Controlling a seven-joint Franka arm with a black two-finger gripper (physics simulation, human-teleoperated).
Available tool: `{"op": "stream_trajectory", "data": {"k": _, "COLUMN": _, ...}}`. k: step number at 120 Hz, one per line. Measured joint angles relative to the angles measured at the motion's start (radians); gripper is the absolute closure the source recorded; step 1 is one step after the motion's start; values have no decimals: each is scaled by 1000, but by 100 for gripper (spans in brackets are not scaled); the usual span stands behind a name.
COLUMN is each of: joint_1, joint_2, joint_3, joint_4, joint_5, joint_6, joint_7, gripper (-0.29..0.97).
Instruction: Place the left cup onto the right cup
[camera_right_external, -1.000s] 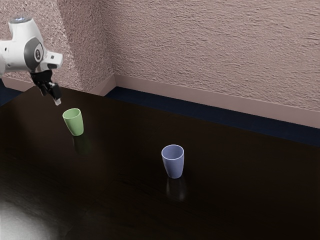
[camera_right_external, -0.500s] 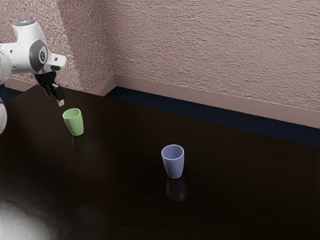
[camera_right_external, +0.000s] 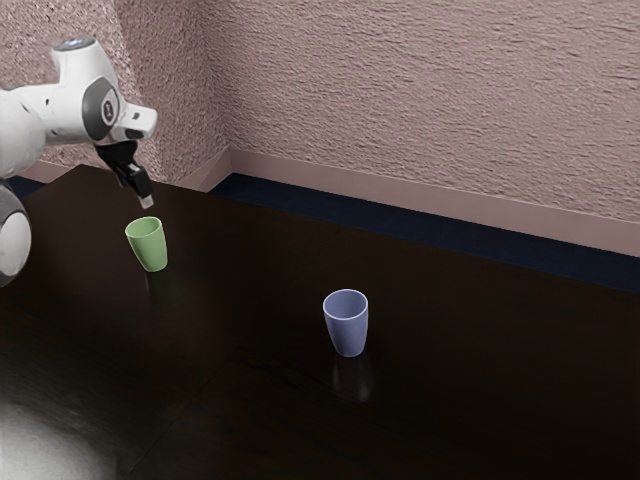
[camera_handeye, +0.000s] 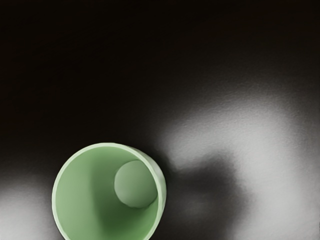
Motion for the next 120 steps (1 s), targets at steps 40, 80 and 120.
{"op": "stream_trajectory", "data": {"k": 40, "joint_1": 0, "joint_2": 15, "joint_3": -16, "joint_4": 2, "joint_5": -14, "joint_6": 4, "joint_7": -17, "gripper": 0}}
{"op": "stream_trajectory", "data": {"k": 80, "joint_1": -1, "joint_2": 8, "joint_3": -34, "joint_4": -32, "joint_5": -13, "joint_6": 15, "joint_7": -72, "gripper": 0}}
{"op": "stream_trajectory", "data": {"k": 120, "joint_1": -4, "joint_2": -26, "joint_3": -40, "joint_4": -134, "joint_5": -12, "joint_6": 68, "joint_7": -115, "gripper": 0}}
